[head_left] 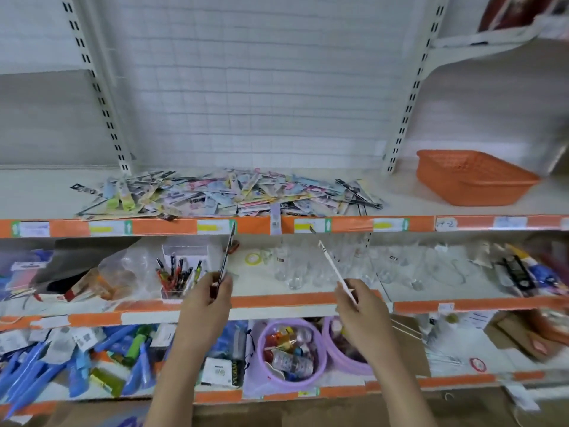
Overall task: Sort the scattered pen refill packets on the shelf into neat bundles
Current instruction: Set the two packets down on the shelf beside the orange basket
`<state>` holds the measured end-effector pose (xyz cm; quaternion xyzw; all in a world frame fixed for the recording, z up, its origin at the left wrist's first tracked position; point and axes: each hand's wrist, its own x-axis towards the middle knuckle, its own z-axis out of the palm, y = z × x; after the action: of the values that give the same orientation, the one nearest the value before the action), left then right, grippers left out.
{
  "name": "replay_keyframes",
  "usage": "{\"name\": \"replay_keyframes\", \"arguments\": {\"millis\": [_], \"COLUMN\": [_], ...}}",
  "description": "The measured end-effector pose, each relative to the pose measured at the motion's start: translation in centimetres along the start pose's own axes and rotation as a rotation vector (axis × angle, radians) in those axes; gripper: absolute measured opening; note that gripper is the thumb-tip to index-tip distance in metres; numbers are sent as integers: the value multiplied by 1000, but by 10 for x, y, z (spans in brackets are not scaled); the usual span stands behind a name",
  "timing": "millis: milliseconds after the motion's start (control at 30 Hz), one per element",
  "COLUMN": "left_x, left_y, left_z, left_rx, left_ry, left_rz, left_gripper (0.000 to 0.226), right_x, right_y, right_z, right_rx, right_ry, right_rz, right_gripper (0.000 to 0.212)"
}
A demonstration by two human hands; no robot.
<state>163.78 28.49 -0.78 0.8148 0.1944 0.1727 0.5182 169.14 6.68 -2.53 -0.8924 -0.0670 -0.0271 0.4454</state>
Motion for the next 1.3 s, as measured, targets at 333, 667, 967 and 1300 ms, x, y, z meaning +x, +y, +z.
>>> {"name": "replay_keyframes", "arguments": {"millis": [333, 667, 967, 1300], "left_x": [81, 144, 182, 239], "left_y": [18, 89, 96, 98], "left_z": [88, 199, 245, 247], "left_rx": [-14, 107, 130, 109], "left_ry": [-41, 61, 129, 148], "left_rz": [-12, 79, 35, 28], "left_gripper": [23, 36, 32, 32], "right_x": [90, 223, 305, 379], "right_y": [51, 103, 150, 160], "right_z": [-26, -115, -168, -146], "right_rx": [14, 75, 33, -68], "right_ry": [35, 45, 127, 220], "right_rz": [119, 29, 62, 159], "right_gripper": [33, 29, 31, 32]}}
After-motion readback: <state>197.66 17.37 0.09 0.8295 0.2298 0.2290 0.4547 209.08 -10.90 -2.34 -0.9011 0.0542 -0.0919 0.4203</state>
